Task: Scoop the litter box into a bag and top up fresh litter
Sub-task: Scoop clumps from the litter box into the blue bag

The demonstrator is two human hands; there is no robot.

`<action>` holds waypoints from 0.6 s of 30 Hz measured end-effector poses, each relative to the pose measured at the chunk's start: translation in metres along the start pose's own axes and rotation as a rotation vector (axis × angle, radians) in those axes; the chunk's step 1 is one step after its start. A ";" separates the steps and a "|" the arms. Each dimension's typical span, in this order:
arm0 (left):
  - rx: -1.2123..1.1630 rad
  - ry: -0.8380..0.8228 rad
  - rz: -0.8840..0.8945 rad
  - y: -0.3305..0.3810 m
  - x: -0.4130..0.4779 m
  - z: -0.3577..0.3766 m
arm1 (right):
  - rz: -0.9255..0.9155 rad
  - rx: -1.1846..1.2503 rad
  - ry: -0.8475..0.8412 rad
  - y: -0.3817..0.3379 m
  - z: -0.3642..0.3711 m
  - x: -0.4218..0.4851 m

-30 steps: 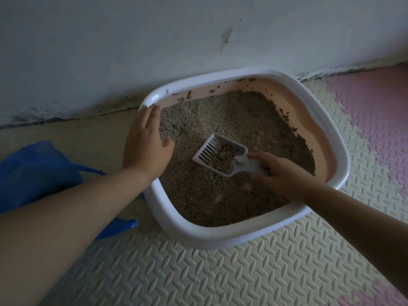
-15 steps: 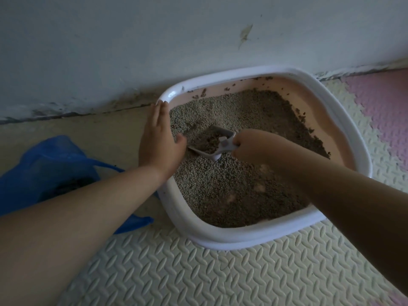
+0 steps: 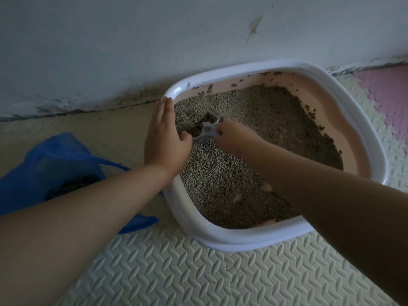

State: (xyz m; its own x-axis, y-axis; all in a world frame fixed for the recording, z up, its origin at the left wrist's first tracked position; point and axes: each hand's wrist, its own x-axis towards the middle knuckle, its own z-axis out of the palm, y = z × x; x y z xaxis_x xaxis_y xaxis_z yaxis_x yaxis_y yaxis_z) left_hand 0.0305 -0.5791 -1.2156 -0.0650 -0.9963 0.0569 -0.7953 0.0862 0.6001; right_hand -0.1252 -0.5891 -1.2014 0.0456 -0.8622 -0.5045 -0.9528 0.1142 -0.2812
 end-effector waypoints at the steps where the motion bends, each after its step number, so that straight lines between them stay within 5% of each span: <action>1: 0.004 -0.001 -0.006 0.000 0.000 0.000 | -0.001 0.071 0.041 0.003 0.011 0.000; 8: -0.002 -0.020 -0.007 0.001 0.000 -0.002 | -0.054 0.357 0.179 0.023 0.046 -0.002; 18: -0.010 -0.018 -0.009 0.000 0.000 -0.002 | -0.123 0.363 0.184 0.063 0.038 -0.043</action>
State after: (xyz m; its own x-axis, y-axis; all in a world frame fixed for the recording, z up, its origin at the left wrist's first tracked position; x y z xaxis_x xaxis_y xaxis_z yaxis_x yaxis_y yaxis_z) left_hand 0.0316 -0.5789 -1.2140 -0.0687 -0.9969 0.0378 -0.7900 0.0775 0.6082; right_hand -0.1757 -0.5259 -1.2280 0.0665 -0.9502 -0.3043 -0.7744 0.1432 -0.6162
